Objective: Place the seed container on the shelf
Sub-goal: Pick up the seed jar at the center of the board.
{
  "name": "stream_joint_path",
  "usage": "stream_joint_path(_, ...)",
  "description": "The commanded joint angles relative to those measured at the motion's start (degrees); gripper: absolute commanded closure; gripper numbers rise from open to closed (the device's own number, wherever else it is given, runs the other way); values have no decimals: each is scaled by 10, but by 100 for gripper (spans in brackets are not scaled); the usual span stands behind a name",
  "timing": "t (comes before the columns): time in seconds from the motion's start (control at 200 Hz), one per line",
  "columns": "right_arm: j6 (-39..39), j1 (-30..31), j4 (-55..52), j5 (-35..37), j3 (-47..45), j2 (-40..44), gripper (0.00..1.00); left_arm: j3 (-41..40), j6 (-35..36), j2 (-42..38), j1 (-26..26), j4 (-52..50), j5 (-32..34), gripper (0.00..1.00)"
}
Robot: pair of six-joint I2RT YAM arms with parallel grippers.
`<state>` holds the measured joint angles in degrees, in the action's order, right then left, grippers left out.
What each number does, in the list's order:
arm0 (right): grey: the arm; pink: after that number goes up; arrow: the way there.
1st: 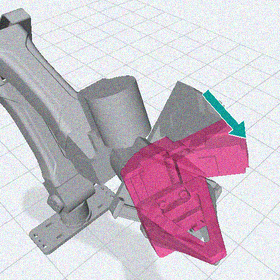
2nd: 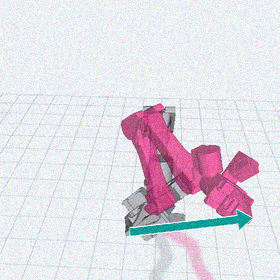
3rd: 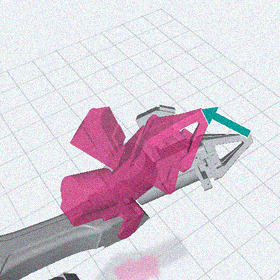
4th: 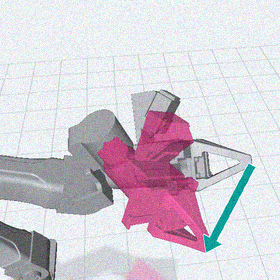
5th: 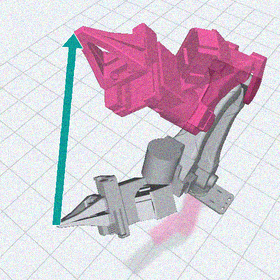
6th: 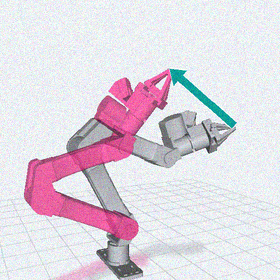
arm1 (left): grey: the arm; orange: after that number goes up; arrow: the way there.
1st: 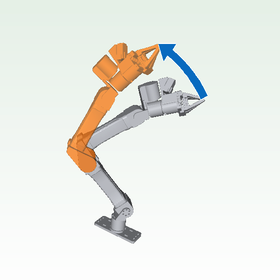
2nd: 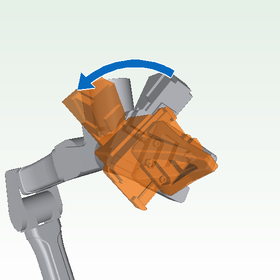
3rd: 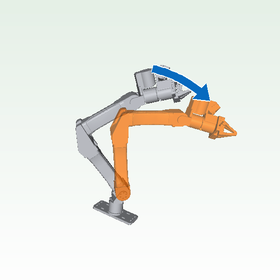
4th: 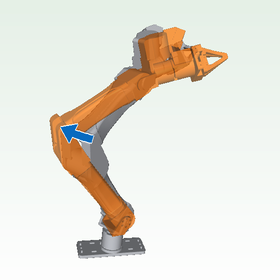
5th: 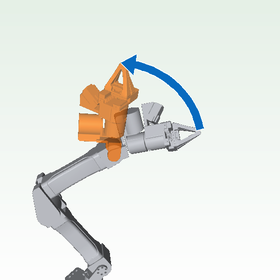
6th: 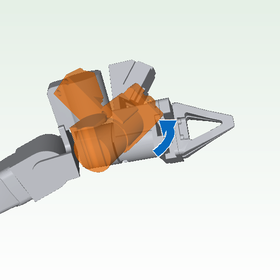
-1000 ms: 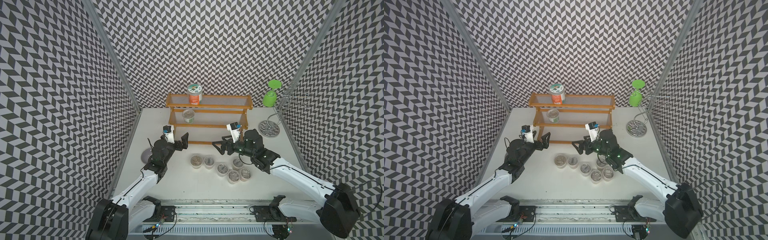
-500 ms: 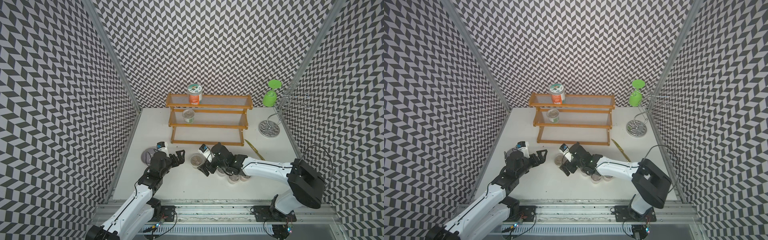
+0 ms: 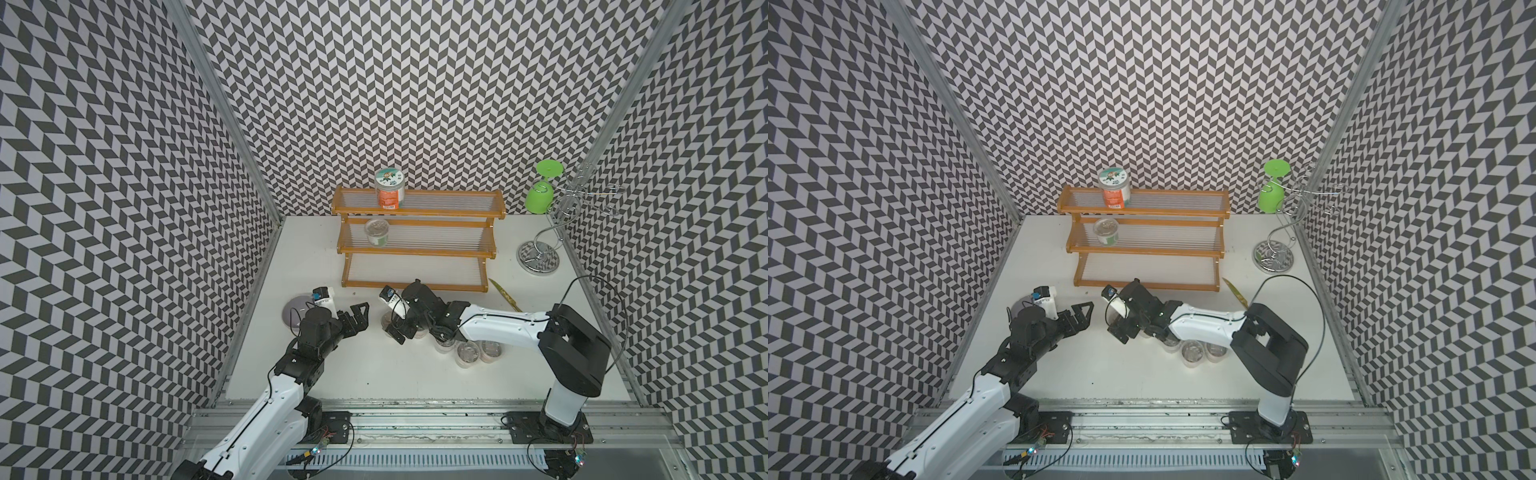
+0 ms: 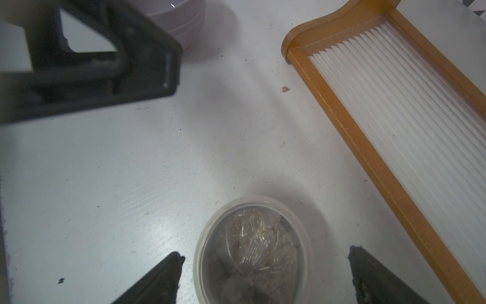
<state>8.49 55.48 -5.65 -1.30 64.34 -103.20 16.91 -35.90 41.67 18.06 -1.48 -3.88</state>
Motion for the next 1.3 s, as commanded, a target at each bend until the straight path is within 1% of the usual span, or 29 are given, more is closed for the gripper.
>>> stream_joint_path(0.0, 25, 3, -29, -6, 30, -29, 0, -3, 6, -14, -4, -7, 11, 0)
stream_joint_path(0.165, 34, 3, -59, -25, 61, -62, 0, -2, 11, -23, -6, -17, 20, 1)
stream_joint_path(0.255, 30, 3, -60, -26, 67, -69, 5, -2, 10, -24, -7, -18, 19, 1)
stream_joint_path(0.33, 30, 2, -65, -27, 75, -75, 6, -2, 10, -25, -7, -18, 15, 0)
stream_joint_path(0.396, 27, 3, -71, -24, 82, -79, 9, -2, 10, -25, -7, -16, 13, 0)
stream_joint_path(0.816, 19, 3, -70, -29, 77, -69, 16, -6, 5, -25, -7, -19, 14, 0)
stream_joint_path(0.921, 16, 3, -66, -35, 74, -64, 20, -7, 4, -24, -8, -19, 14, 0)
stream_joint_path(1.292, 6, 0, -58, -41, 69, -23, 17, -9, -1, -26, -7, -21, 12, 1)
